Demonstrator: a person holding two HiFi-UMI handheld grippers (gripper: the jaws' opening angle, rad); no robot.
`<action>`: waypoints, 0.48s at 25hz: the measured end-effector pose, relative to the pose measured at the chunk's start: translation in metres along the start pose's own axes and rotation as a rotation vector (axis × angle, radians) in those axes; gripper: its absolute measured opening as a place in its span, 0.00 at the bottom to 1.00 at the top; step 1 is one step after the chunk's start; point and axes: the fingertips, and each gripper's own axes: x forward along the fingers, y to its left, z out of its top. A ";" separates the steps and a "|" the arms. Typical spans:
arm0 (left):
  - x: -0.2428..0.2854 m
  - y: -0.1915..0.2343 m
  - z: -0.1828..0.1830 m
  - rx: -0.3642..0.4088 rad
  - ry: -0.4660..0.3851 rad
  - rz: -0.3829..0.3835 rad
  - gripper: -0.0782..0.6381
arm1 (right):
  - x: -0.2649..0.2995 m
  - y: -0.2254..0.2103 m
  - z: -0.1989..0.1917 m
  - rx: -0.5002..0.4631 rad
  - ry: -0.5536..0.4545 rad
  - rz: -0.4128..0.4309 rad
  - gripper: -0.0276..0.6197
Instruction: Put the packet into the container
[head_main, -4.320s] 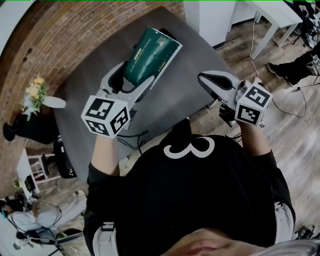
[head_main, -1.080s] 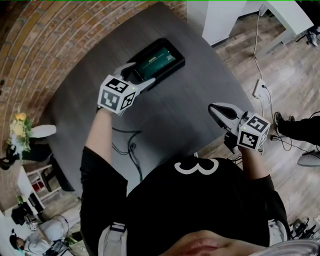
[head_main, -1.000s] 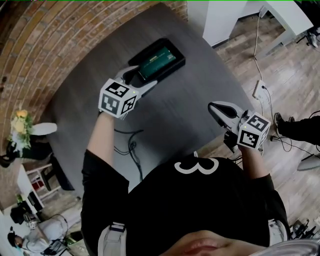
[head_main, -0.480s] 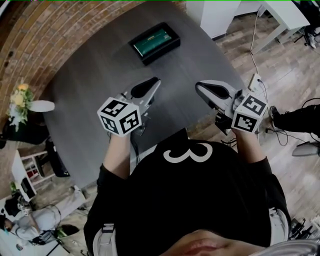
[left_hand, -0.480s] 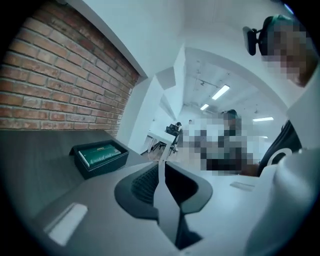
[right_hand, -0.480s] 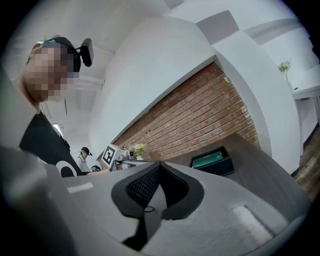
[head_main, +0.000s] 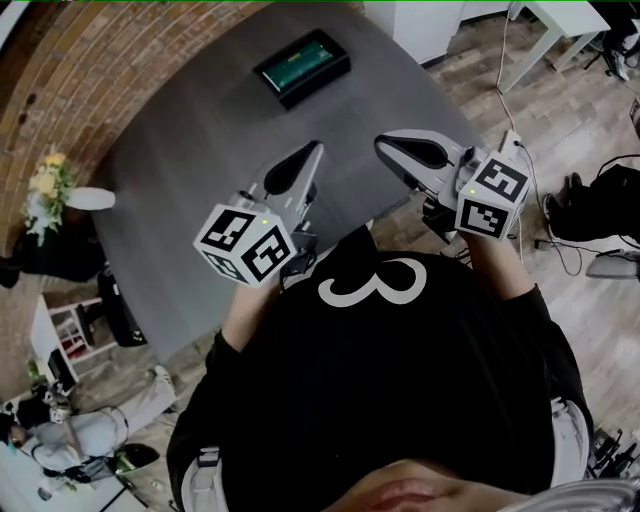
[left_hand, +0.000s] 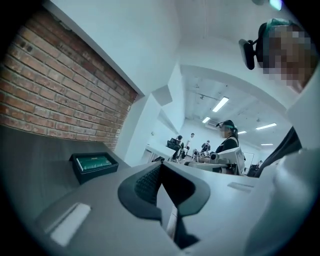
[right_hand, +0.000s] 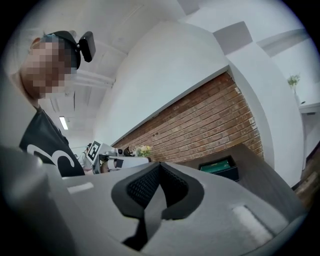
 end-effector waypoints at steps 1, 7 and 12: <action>-0.001 -0.002 0.002 0.002 -0.005 0.003 0.13 | -0.002 0.000 0.001 -0.004 -0.002 -0.006 0.04; -0.002 -0.010 0.003 0.077 0.014 0.013 0.13 | -0.008 0.001 0.003 -0.029 0.001 -0.022 0.04; -0.001 -0.012 0.007 0.089 0.022 0.002 0.13 | -0.004 0.005 0.010 -0.047 0.001 -0.006 0.04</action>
